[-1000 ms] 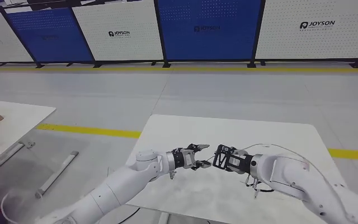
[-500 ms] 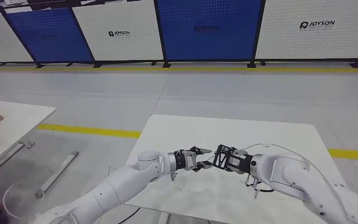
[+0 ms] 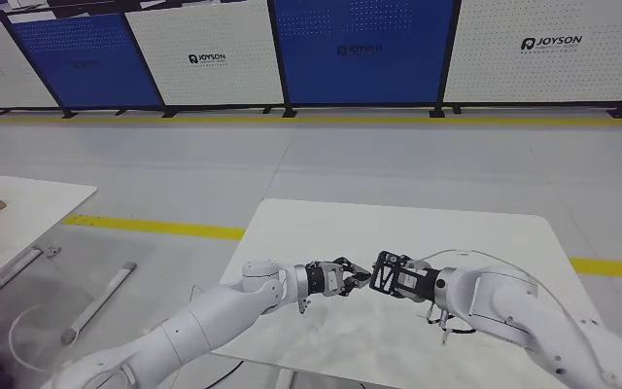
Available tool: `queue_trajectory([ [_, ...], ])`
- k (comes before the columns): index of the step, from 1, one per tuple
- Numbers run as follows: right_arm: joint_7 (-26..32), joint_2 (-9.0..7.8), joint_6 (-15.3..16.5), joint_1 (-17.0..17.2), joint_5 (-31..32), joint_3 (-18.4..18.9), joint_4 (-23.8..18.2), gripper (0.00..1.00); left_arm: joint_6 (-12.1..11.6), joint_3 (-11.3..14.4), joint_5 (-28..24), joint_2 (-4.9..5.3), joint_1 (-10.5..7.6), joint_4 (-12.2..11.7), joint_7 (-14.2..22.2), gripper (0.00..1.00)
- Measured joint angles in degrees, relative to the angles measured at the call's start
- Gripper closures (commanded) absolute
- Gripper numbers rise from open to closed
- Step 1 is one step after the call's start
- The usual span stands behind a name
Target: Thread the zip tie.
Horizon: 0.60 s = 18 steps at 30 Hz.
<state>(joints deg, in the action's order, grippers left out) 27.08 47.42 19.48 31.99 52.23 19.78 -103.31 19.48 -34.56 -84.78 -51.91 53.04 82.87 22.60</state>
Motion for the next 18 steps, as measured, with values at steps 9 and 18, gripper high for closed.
queue_trajectory([
  [9, -3.5, -0.34, 0.0, 3.0, -0.9, 2.7, 0.3, 0.00, -1.2, -0.8, 1.8, 0.21, 0.31, 0.6, -1.5, 1.00],
  [18, -9.4, -3.05, 0.0, 8.9, -10.2, 9.1, 1.9, 0.00, -11.7, -3.6, 10.8, 0.43, 4.20, 3.0, -7.5, 1.00],
])
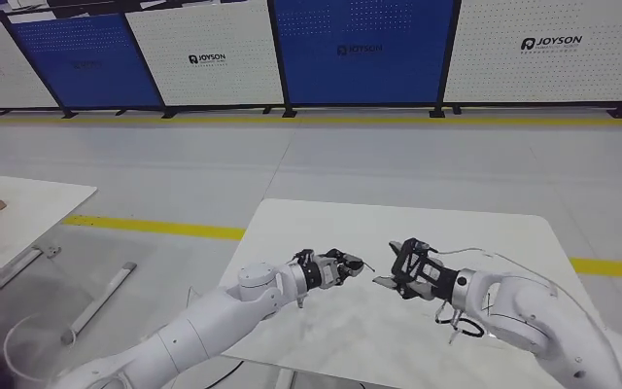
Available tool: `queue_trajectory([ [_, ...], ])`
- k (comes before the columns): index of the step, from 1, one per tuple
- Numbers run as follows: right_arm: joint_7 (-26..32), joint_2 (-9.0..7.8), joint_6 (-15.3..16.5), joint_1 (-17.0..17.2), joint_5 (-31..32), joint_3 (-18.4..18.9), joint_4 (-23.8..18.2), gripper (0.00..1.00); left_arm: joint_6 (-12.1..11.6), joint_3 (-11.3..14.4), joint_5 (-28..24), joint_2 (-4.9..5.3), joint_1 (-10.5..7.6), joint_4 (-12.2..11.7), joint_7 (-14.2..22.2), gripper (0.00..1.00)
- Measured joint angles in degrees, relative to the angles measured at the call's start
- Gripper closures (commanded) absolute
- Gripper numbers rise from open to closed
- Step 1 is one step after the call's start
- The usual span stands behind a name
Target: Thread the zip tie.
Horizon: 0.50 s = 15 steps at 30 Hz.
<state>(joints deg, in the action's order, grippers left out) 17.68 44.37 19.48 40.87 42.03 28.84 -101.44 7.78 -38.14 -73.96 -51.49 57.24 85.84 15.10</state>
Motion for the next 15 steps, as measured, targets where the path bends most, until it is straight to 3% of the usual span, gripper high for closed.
queue_trajectory([
  [4, -1.2, -0.93, 0.0, 2.4, -8.8, 2.2, 1.6, 0.00, -5.0, -1.1, 6.4, 0.35, 2.19, 1.7, -3.4, 1.00],
  [7, 0.5, -1.15, 0.0, 3.4, -19.9, 3.0, 3.2, 0.00, -8.4, -1.7, 11.3, 0.50, 4.13, 3.2, -5.9, 1.00],
  [10, 4.9, -0.96, 0.0, 2.5, -28.7, 2.8, 4.3, 0.00, -9.0, -1.8, 12.5, 0.53, 4.84, 3.7, -6.4, 1.00],
  [15, 4.9, -0.96, 0.0, 2.4, -28.9, 2.8, 4.3, 0.00, -8.9, -1.8, 12.4, 0.52, 4.78, 3.7, -6.3, 1.00],
])
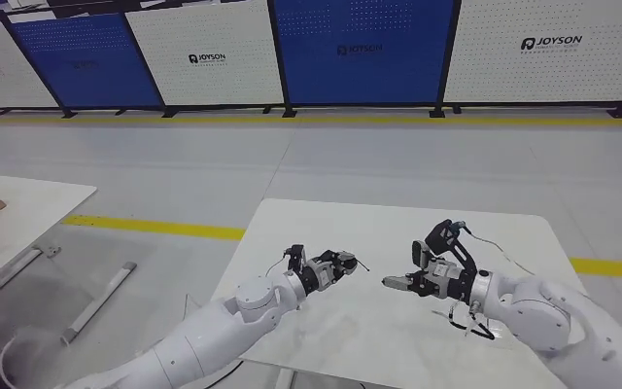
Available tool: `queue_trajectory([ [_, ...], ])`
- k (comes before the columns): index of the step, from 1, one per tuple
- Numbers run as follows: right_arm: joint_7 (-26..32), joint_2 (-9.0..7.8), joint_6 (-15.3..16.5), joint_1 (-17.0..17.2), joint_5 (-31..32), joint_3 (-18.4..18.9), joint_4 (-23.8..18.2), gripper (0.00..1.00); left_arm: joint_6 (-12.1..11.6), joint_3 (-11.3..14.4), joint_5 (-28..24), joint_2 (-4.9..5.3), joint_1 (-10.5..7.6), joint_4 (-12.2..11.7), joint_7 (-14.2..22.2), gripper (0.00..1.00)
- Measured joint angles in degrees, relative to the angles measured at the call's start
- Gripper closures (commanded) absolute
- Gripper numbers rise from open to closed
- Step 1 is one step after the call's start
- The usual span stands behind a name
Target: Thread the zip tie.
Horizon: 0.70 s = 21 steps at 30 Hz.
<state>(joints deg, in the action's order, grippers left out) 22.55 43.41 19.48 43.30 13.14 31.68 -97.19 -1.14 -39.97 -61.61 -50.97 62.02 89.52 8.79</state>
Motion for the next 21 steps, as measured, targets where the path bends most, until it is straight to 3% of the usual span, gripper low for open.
queue_trajectory([
  [4, 0.0, 0.00, 0.0, 0.0, 0.0, 0.0, 0.0, 0.00, -0.3, -0.1, 0.3, -0.05, 0.09, 0.0, -0.3, 1.00],
  [6, -1.0, 0.17, 0.0, 0.9, -2.0, 0.5, -0.1, 0.00, -2.3, -0.4, 2.7, -0.24, 0.57, 0.1, -2.3, 1.00],
  [12, 3.8, 1.00, 0.0, 2.2, -19.9, 3.3, 1.1, 0.00, -7.1, -1.0, 8.4, -0.82, 2.51, 1.2, -7.2, 1.00],
  [18, 12.3, 3.79, 0.0, 3.4, -33.1, 6.7, 7.2, 0.00, -10.3, -2.2, 13.9, -1.25, 4.53, 3.0, -11.4, 1.00],
  [21, 16.4, 6.19, 0.0, 3.7, -36.4, 7.8, 11.8, 0.00, -10.9, -2.7, 16.4, -1.50, 5.74, 4.2, -13.6, 1.00],
])
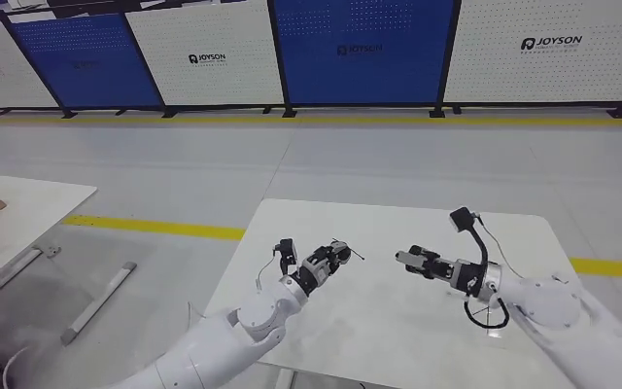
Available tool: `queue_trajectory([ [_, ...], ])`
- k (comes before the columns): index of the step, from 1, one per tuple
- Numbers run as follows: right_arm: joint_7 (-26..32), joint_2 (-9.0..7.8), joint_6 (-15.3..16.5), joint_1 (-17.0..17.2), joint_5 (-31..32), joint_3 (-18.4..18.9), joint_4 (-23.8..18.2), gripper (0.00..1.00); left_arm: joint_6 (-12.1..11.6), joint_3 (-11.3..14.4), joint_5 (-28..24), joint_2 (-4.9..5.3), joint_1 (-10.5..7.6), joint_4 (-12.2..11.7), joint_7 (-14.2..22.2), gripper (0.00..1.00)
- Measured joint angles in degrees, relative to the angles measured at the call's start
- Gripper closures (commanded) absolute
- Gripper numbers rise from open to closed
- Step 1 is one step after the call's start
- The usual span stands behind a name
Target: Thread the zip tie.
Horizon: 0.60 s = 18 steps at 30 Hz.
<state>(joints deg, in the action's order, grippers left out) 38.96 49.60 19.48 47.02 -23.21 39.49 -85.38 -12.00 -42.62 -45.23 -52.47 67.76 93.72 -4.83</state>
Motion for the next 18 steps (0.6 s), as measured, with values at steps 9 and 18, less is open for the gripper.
queue_trajectory([
  [9, 6.8, 3.85, 0.0, -0.6, -5.8, -0.8, 7.4, 0.00, 0.9, -0.3, 0.6, -0.26, 0.96, 0.7, -0.1, 1.00],
  [18, 6.3, 3.92, -0.1, -0.2, -5.0, -0.8, 7.3, 0.00, 1.0, -0.6, 0.6, -0.54, 1.32, 1.0, -0.7, 1.00],
])
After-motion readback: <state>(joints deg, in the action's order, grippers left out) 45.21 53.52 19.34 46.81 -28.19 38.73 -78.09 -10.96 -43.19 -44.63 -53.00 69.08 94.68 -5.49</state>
